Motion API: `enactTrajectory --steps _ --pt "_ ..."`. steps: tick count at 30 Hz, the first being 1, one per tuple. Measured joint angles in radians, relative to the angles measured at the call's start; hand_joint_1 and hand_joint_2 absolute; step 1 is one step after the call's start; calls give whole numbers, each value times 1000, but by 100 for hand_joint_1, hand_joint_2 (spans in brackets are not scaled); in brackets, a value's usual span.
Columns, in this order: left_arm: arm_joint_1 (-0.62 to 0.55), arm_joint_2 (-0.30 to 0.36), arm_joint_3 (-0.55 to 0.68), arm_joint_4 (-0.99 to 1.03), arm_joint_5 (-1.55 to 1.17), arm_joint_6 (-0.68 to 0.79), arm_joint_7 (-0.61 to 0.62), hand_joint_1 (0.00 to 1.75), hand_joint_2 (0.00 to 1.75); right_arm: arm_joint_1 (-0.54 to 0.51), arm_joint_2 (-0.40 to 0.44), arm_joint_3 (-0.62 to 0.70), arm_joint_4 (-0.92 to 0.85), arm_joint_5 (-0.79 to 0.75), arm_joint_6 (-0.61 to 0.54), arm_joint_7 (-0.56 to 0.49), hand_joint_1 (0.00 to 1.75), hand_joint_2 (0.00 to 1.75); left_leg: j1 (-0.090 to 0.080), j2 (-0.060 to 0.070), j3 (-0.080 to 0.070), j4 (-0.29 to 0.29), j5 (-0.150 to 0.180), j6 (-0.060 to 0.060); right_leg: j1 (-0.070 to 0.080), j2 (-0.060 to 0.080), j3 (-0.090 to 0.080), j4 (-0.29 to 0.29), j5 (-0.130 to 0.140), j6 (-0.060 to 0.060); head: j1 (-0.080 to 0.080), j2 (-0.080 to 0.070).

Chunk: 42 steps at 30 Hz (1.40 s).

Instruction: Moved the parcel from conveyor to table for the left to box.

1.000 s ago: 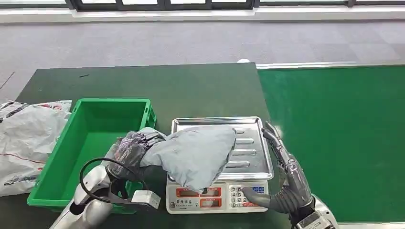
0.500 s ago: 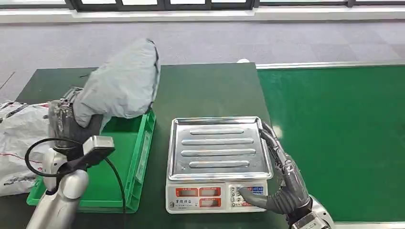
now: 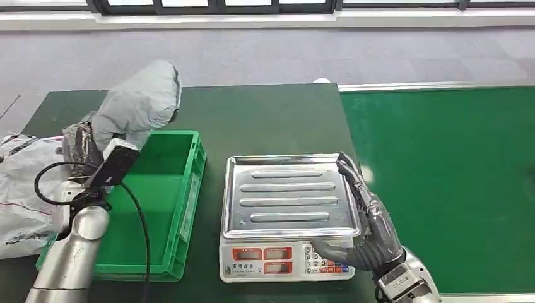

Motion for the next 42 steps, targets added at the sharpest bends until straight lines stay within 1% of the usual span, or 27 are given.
enactTrajectory --steps 4,8,9,10,12,13,14,16,18,20,22,24,33,35,36,38,39,40,42 --pt "11 0 0 88 4 -39 15 175 175 -7 0 2 11 -1 7 8 0 175 1 0 -1 0 1 -1 0 1 -2 0 2 -2 0 0" --pt "45 0 0 117 21 -114 46 175 175 -12 -3 3 22 -3 10 17 0 175 1 0 -1 0 0 -2 0 1 -2 0 1 -2 0 0" --pt "60 -2 0 125 14 -130 56 169 175 -12 -3 4 27 -3 12 19 0 175 1 0 -2 0 0 -2 0 1 -3 0 1 -2 0 0" --pt "71 -4 0 129 3 -149 66 2 175 -12 -3 5 31 -3 14 20 0 175 1 0 -2 0 0 -2 0 1 -3 0 0 -2 0 0" --pt "89 -10 -1 135 -2 -170 81 0 175 -12 -3 8 41 -2 15 25 0 175 1 0 -2 0 0 -2 0 1 -3 0 0 -2 0 0" --pt "92 -14 0 137 3 -175 87 0 0 -13 -3 9 45 1 15 32 0 175 1 0 -2 0 0 -2 0 1 -2 0 0 -2 0 0" --pt "91 -19 0 138 15 -176 87 0 0 -15 -3 10 48 5 16 40 0 175 1 -1 -2 0 -1 -2 0 0 -2 0 0 -2 0 0" --pt "92 -29 2 138 33 -162 87 0 0 -19 -3 15 53 6 16 52 0 175 1 -1 -8 0 -2 -1 0 -1 0 0 -2 -1 0 0" --pt "93 -42 10 130 70 -125 76 0 0 -24 -3 17 55 10 16 62 0 175 1 0 -7 0 -3 -1 0 -1 1 0 -2 -1 0 0" --pt "104 -70 24 101 179 -54 30 0 0 -34 -1 20 58 12 11 79 0 175 1 0 -7 0 -3 -1 0 -1 1 0 -2 -1 0 0" --pt "118 -88 27 65 239 -17 20 0 0 -45 0 23 61 12 8 86 0 175 1 0 -6 0 -2 0 0 0 1 0 -2 -1 0 0" --pt "129 -98 27 46 247 -13 21 0 0 -52 0 26 61 13 8 89 0 175 1 -1 1 0 -1 0 0 -1 1 0 -2 0 0 0" --pt "151 -118 28 8 254 -8 20 0 0 -64 3 28 70 13 8 89 0 175 1 -2 0 0 -1 0 0 -1 1 0 -1 0 0 0" --pt "155 -121 29 3 316 6 -12 0 0 -64 3 28 70 12 7 89 0 175 1 -2 -2 0 -1 0 0 -1 1 0 -1 0 0 0" --pt "162 -132 34 -6 413 18 -61 0 0 -64 5 28 71 11 6 89 0 175 1 -2 -6 0 -2 0 0 -1 1 0 -2 -1 0 0" --pt "194 -156 43 -51 583 54 -162 0 0 -61 8 28 72 7 -1 88 0 175 1 0 -7 0 -3 -1 0 0 1 0 -2 0 0 0" --pt "224 -171 39 -108 664 99 -214 0 0 -56 9 28 72 8 -8 85 0 175 1 1 -4 0 -4 0 0 1 0 0 -2 0 0 0" --pt "245 -178 31 -149 692 130 -231 0 0 -51 9 28 71 8 -11 83 0 175 1 1 2 0 -4 0 0 1 0 0 -2 1 0 0" --pt "271 -191 15 -198 706 152 -234 0 0 -46 9 28 71 8 -13 82 0 175 0 -1 1 0 -3 1 0 -1 0 0 -2 1 0 0"
